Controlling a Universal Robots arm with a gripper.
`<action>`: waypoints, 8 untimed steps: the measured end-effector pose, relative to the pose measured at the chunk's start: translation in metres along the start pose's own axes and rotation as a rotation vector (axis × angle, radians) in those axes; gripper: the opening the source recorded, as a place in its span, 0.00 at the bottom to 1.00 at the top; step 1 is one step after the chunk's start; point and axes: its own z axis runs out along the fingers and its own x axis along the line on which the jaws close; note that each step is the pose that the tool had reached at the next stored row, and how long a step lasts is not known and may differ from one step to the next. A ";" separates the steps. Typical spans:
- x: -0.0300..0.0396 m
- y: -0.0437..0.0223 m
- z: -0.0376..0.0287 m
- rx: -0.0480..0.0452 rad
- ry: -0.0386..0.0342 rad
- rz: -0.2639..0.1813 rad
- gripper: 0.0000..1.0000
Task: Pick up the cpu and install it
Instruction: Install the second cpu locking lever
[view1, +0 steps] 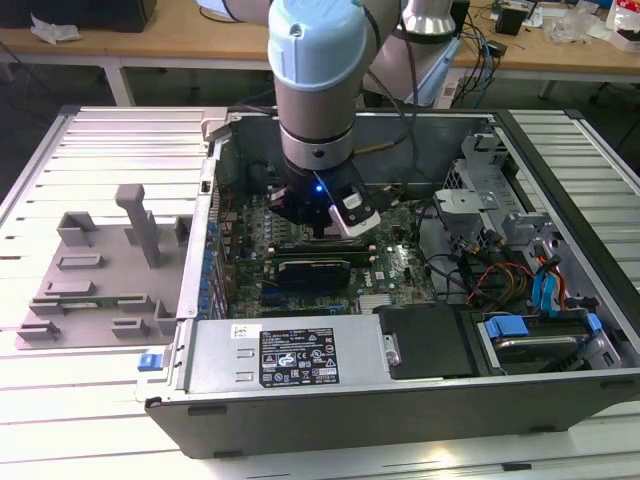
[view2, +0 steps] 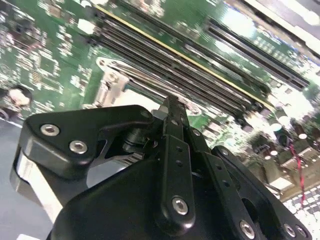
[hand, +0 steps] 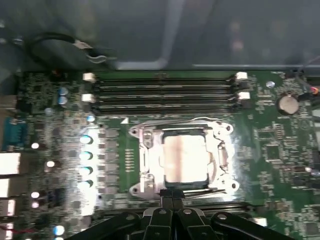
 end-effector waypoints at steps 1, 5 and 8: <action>-0.0033 0.0002 0.0003 0.0016 -0.0002 0.001 0.11; -0.0083 0.0146 0.0033 0.0272 -0.0010 0.000 0.11; -0.0078 0.0306 0.0062 0.0462 -0.0015 -0.002 0.11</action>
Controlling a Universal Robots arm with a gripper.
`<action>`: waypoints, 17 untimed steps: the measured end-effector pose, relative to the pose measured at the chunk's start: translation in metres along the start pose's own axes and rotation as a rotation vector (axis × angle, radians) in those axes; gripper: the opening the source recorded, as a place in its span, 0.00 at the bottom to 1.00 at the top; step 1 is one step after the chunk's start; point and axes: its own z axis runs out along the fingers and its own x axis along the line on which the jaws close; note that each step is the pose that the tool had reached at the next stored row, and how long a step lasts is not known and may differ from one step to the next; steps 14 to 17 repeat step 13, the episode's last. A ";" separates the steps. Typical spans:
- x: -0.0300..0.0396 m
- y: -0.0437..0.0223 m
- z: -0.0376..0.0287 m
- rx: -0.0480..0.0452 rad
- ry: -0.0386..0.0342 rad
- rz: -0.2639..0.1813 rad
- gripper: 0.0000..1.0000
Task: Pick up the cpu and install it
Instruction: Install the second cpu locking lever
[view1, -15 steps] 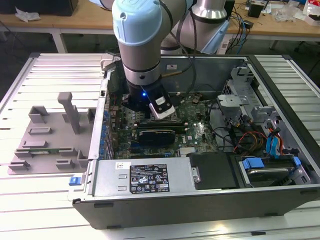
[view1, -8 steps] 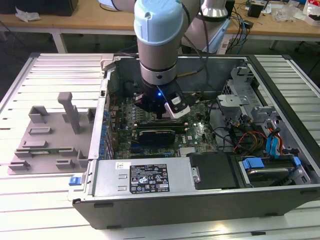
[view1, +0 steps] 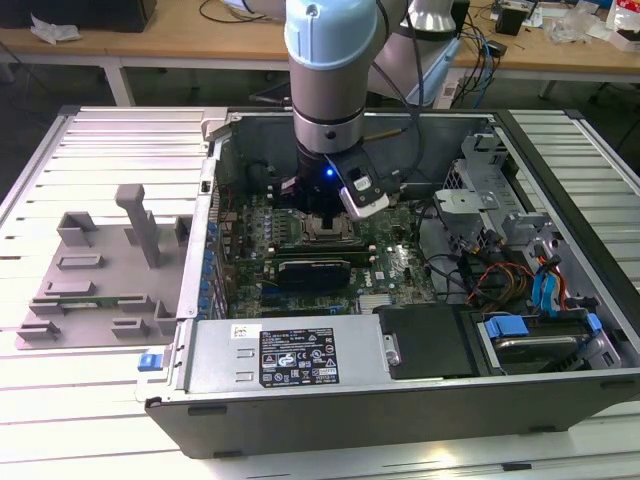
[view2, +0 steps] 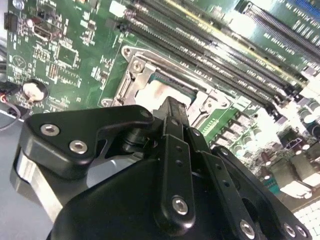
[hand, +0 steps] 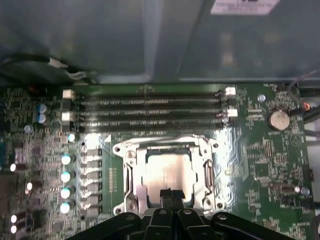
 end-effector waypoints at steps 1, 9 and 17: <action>0.0000 0.0020 0.0002 0.0000 0.0000 0.000 0.11; -0.0008 0.0063 -0.0124 0.0009 0.0000 0.000 0.11; -0.0008 0.0065 -0.0127 0.0011 -0.0001 0.000 0.11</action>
